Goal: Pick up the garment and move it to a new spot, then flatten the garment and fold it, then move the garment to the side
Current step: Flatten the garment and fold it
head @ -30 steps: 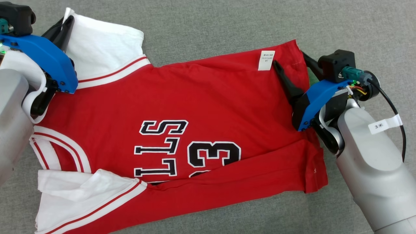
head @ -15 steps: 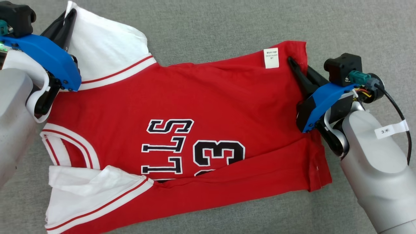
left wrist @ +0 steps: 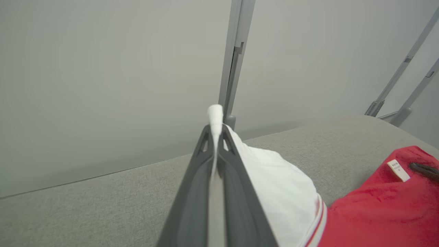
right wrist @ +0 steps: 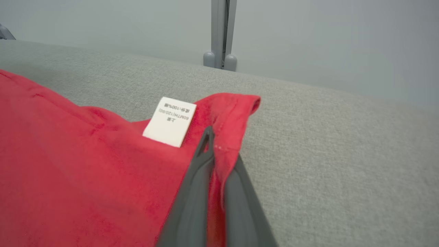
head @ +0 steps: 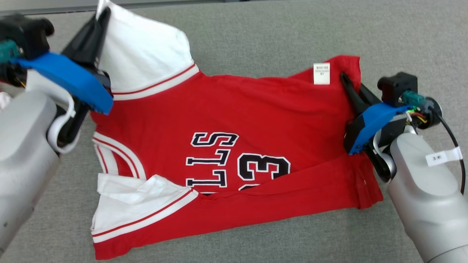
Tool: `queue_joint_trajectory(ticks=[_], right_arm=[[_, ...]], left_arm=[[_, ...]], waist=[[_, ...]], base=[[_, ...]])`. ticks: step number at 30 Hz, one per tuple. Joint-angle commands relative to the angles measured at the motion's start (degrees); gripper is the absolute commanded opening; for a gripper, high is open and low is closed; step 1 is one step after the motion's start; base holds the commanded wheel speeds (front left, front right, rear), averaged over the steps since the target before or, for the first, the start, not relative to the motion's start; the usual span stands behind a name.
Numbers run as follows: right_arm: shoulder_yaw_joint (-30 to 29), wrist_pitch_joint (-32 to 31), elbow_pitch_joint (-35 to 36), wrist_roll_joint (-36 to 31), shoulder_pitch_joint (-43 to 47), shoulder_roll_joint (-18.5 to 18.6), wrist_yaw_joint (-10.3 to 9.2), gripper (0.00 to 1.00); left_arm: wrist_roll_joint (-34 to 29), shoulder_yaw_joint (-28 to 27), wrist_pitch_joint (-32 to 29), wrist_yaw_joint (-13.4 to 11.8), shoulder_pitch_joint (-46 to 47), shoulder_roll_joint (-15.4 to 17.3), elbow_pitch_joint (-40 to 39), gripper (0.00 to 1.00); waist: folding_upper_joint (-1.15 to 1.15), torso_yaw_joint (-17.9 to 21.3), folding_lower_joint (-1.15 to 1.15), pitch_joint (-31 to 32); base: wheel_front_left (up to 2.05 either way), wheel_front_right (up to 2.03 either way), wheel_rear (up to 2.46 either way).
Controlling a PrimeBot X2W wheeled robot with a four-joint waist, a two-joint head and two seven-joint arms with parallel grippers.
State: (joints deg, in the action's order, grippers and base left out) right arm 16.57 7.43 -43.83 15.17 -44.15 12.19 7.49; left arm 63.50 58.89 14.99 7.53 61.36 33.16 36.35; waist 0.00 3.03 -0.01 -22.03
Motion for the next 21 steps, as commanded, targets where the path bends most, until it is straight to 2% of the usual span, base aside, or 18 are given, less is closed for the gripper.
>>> queue_joint_trajectory(ticks=[1,6,7,10,14,21], right_arm=[[-0.1,0.8,-0.9,-0.2,1.1,0.1,0.01,0.00],[-1.0,3.3,-3.8,0.1,2.9,0.4,0.01,0.00],[-1.4,4.2,-4.9,0.2,3.7,0.5,0.01,0.00],[-2.0,5.4,-6.3,0.3,4.9,0.6,0.01,0.00],[-2.8,6.5,-7.7,0.4,6.6,0.5,0.01,0.00],[-4.3,7.6,-8.4,1.1,9.7,0.3,0.01,0.00]], left_arm=[[-1.5,-2.0,0.2,-0.1,-2.7,0.4,-2.0,0.00],[-7.0,-9.9,0.3,-0.3,-13.2,0.6,-10.8,0.00],[-8.7,-12.4,0.3,-0.7,-17.6,0.4,-14.2,0.00],[-10.7,-15.3,0.3,-1.6,-24.0,0.1,-18.6,0.00],[-12.4,-16.7,0.3,-2.6,-31.5,-0.4,-22.7,0.00],[-13.4,-17.8,0.3,-4.1,-40.7,-1.9,-25.2,0.00]], waist=[[0.00,-0.3,0.01,0.6],[0.00,-1.7,0.01,2.9],[0.00,-2.3,0.01,3.7],[0.00,-3.2,0.01,5.0],[0.00,-4.2,0.01,6.3],[0.00,-5.3,0.01,7.7]], base=[[0.00,0.00,0.00],[0.00,0.00,0.00],[0.00,0.00,0.00],[0.00,0.00,0.00],[0.00,0.00,0.00],[0.00,0.00,0.00]])
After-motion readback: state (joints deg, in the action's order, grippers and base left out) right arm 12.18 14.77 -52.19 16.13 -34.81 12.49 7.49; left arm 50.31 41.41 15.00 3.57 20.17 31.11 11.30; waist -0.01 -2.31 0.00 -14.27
